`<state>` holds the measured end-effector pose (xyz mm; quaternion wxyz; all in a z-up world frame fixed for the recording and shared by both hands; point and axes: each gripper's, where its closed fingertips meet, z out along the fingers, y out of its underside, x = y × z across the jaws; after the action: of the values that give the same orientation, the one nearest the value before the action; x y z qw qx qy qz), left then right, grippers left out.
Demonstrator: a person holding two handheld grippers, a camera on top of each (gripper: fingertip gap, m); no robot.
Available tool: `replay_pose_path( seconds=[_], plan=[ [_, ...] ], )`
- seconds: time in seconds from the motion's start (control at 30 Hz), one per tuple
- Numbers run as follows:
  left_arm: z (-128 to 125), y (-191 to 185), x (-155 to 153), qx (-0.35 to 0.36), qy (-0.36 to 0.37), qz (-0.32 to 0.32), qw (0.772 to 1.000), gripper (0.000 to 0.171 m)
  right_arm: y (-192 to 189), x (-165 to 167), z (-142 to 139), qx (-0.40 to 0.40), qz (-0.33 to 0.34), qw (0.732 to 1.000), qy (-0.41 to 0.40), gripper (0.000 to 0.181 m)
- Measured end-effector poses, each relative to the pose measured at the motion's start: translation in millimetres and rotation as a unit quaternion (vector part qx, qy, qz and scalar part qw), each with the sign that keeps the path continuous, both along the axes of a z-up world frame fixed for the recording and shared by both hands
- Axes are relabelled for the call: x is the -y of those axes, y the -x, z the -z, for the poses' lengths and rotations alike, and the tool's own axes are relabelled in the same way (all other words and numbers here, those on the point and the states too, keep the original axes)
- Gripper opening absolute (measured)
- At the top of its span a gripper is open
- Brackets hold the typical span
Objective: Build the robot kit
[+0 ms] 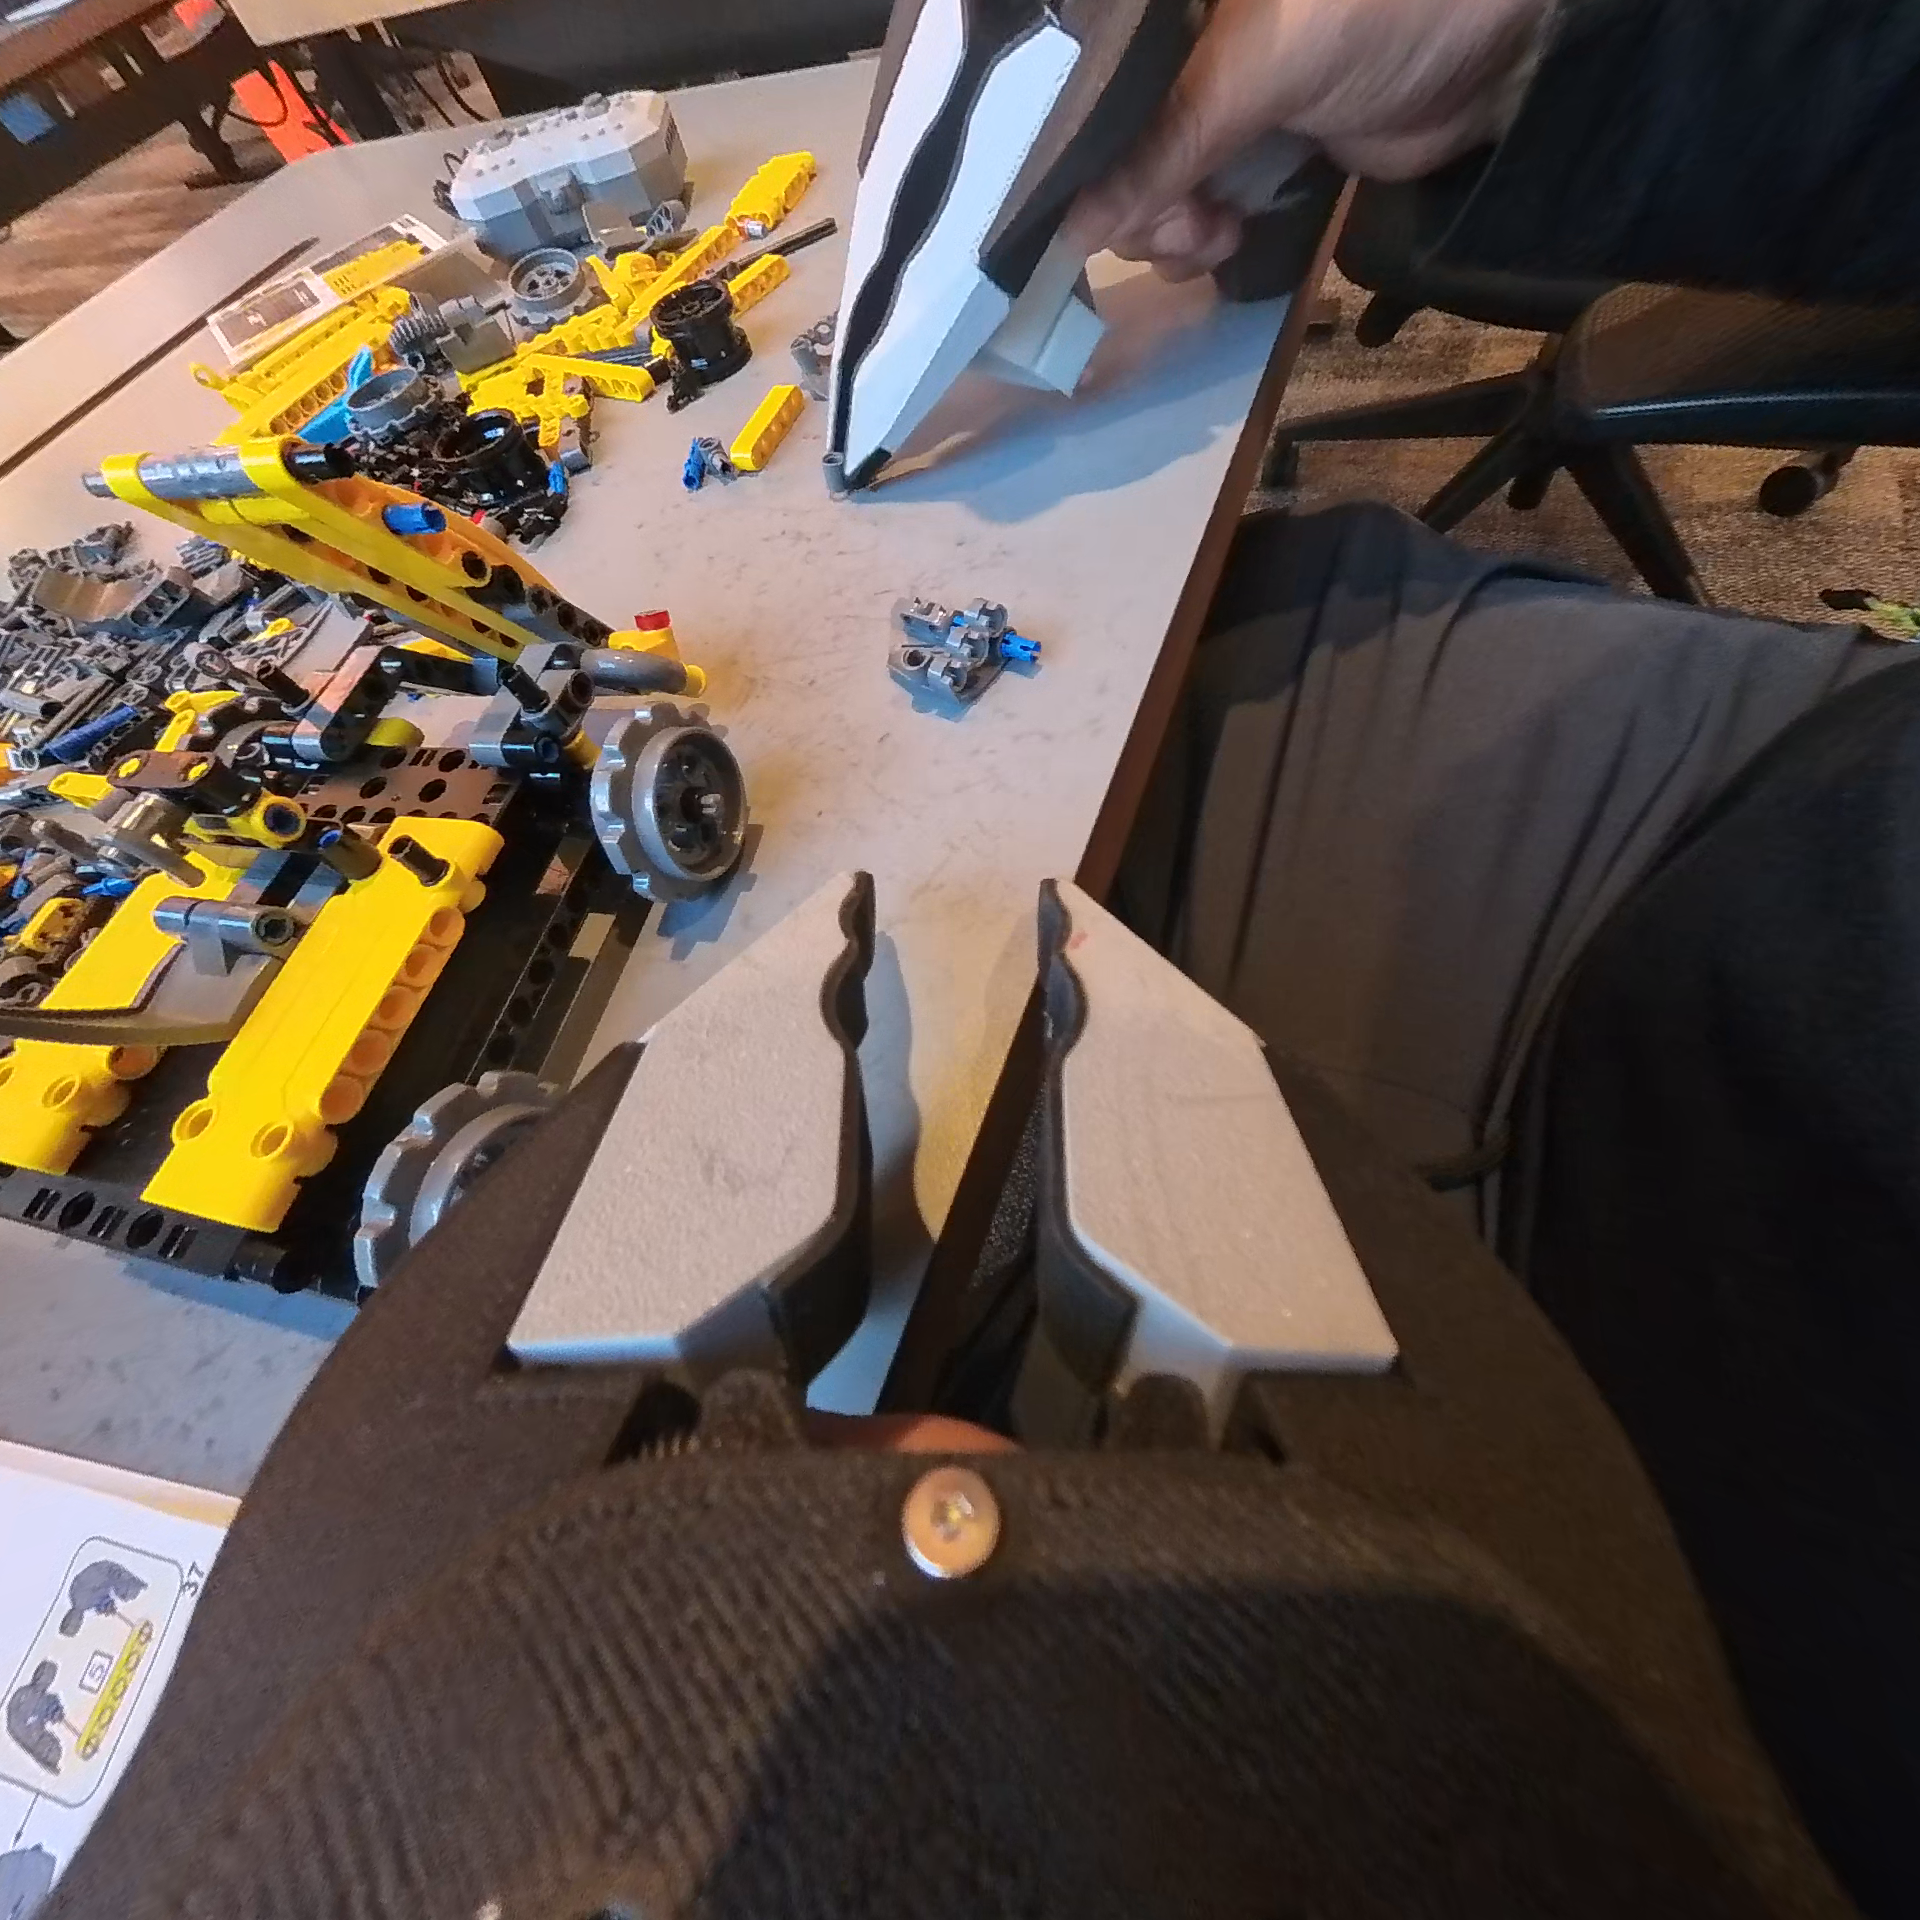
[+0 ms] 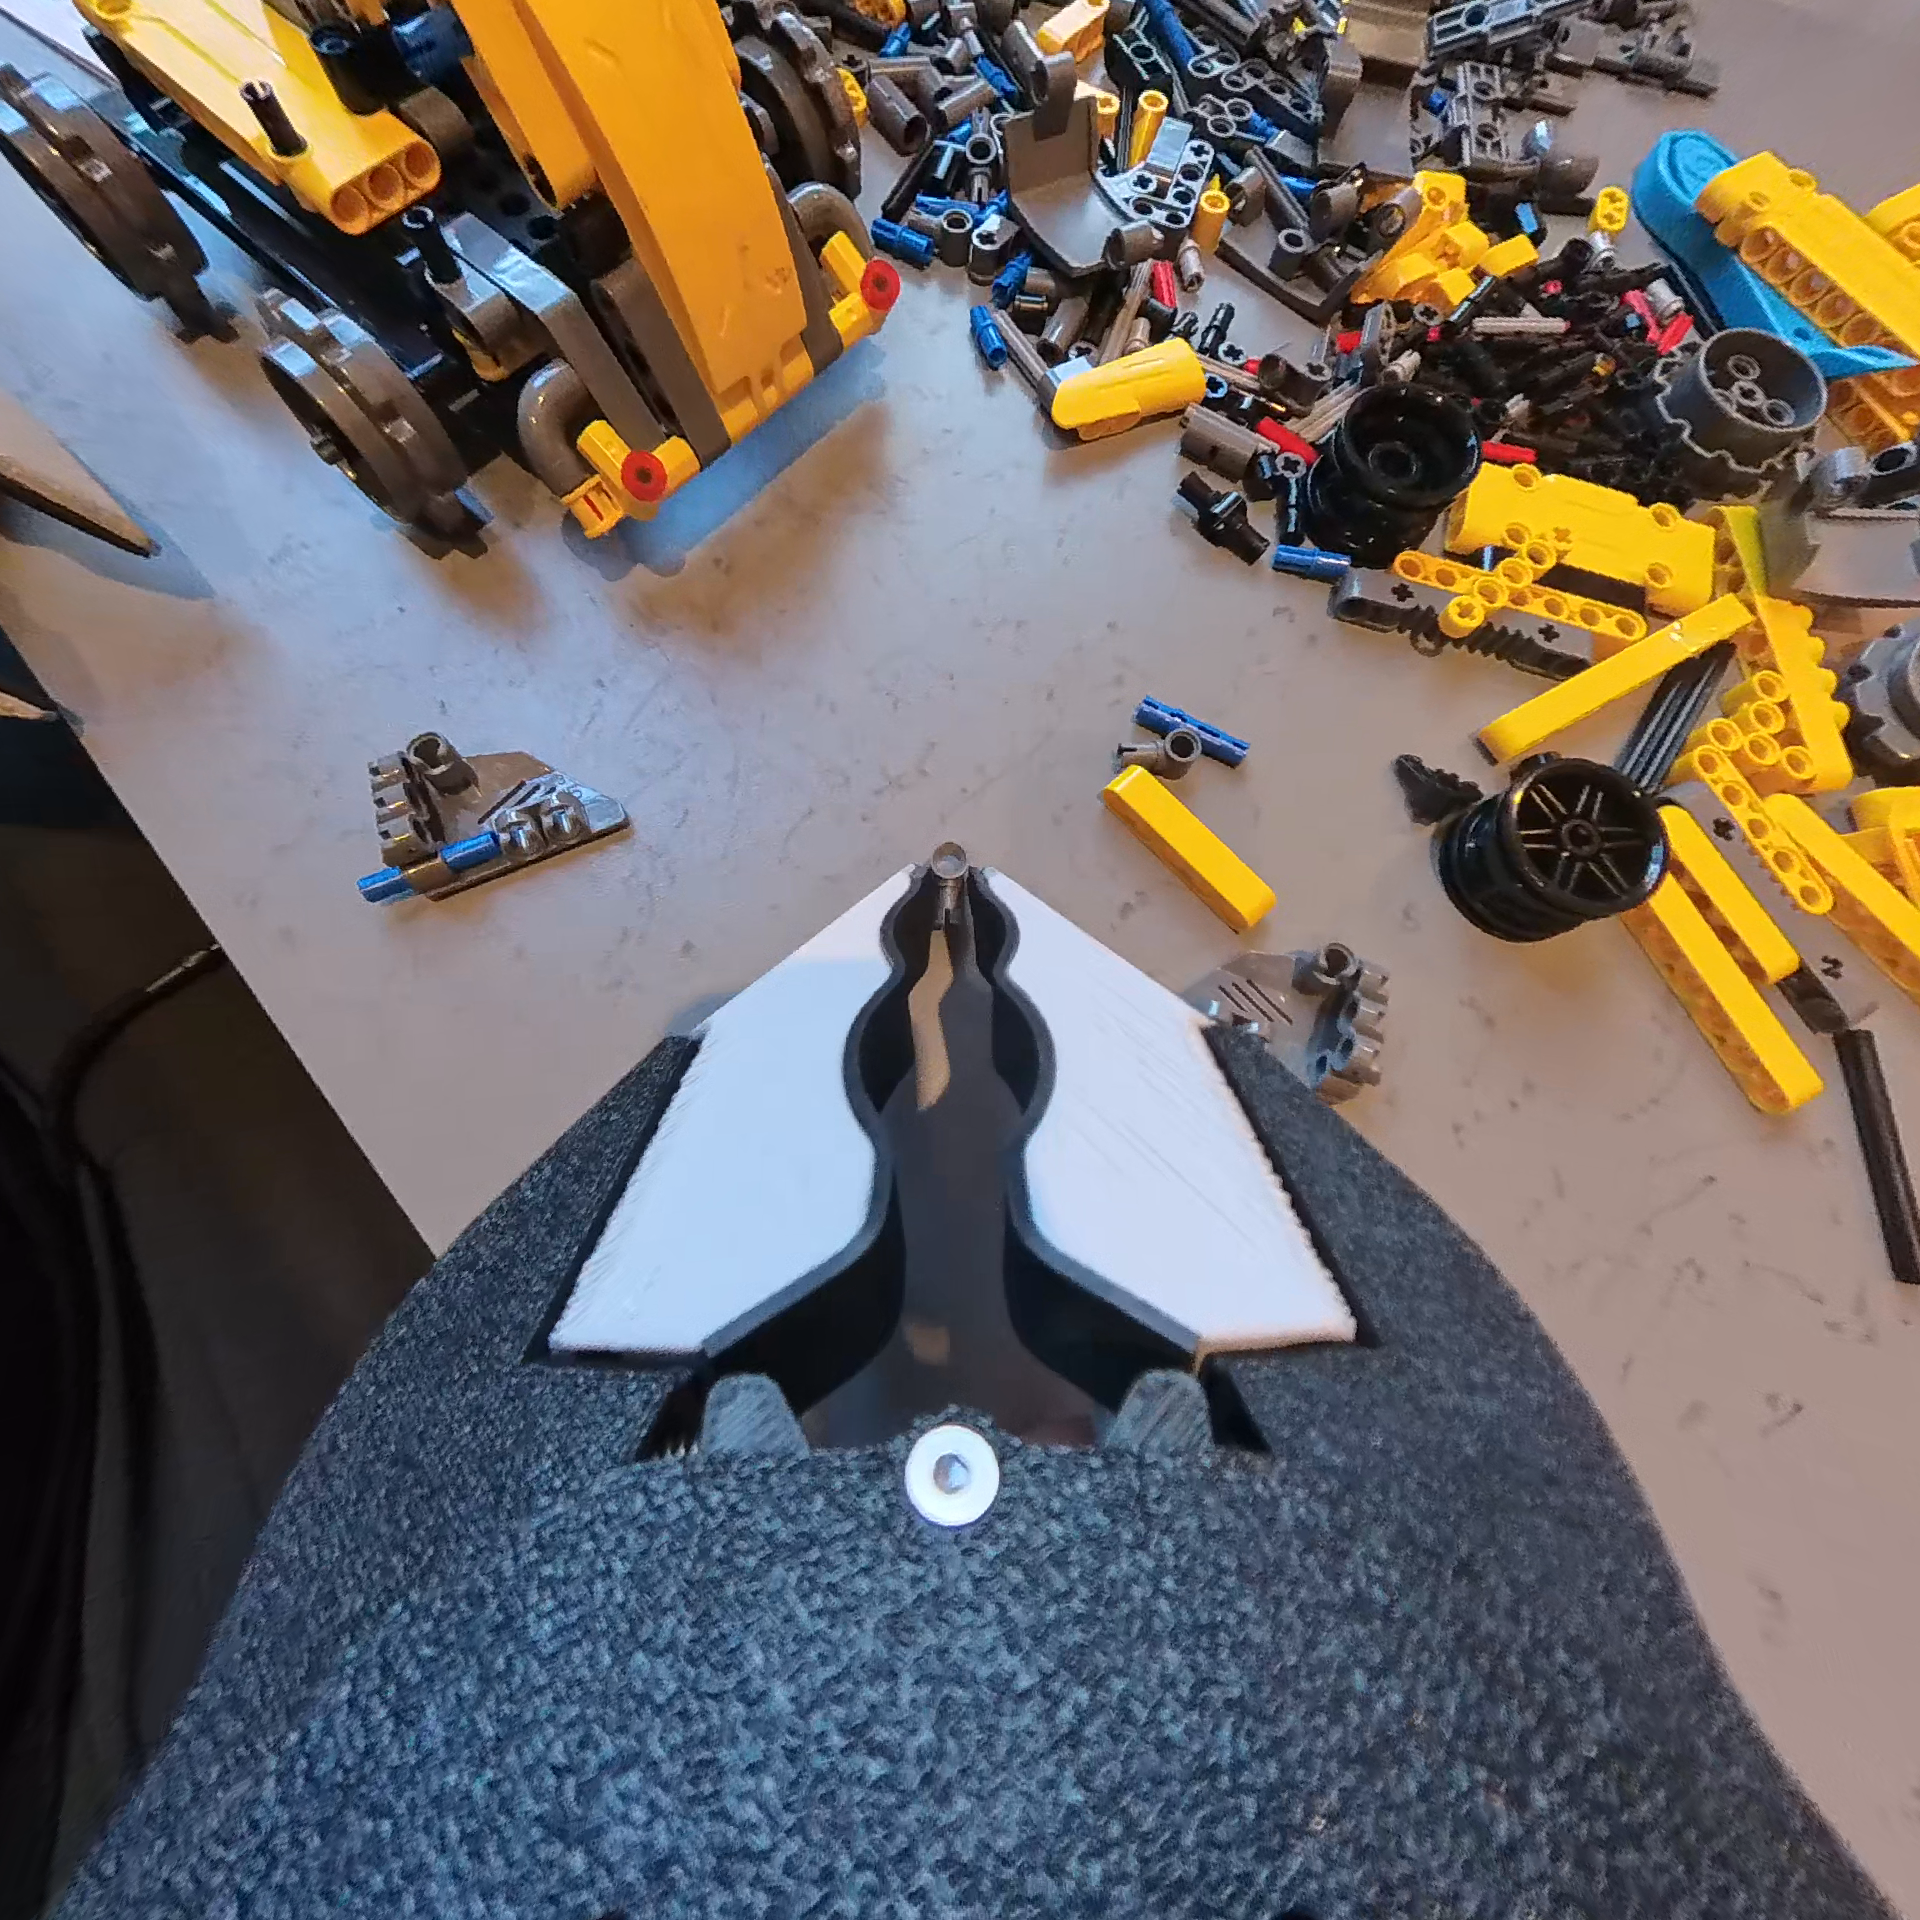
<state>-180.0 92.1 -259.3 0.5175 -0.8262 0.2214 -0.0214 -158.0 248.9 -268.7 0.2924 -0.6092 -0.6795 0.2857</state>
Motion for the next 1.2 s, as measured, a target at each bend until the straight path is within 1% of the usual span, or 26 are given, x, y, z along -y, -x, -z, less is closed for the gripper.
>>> replay_pose_path(
  seconds=[0.23, 0.83, 1.07, 1.2],
  plan=[
    [0.0, 0.0, -0.1, -0.002, -0.001, -0.001, 1.000, 0.030, 1.3, -2.8, -3.1, -0.010, 0.004, 1.000, 0.013, 0.014],
    [0.1, 0.6, -0.6, -0.009, -0.006, -0.004, 1.000, 0.029, 1.1, -0.6, -6.3, -0.020, -0.003, 0.999, 0.036, 0.020],
    [0.2, 0.9, -1.3, -0.014, -0.010, -0.006, 1.000, 0.028, 0.9, -2.7, -10.6, -0.031, 0.003, 0.997, 0.066, 0.024],
    [0.3, 0.8, -1.1, -0.014, -0.011, -0.006, 1.000, 0.028, 0.9, -2.0, -7.9, -0.019, 0.000, 0.996, 0.088, 0.024]
  ],
)
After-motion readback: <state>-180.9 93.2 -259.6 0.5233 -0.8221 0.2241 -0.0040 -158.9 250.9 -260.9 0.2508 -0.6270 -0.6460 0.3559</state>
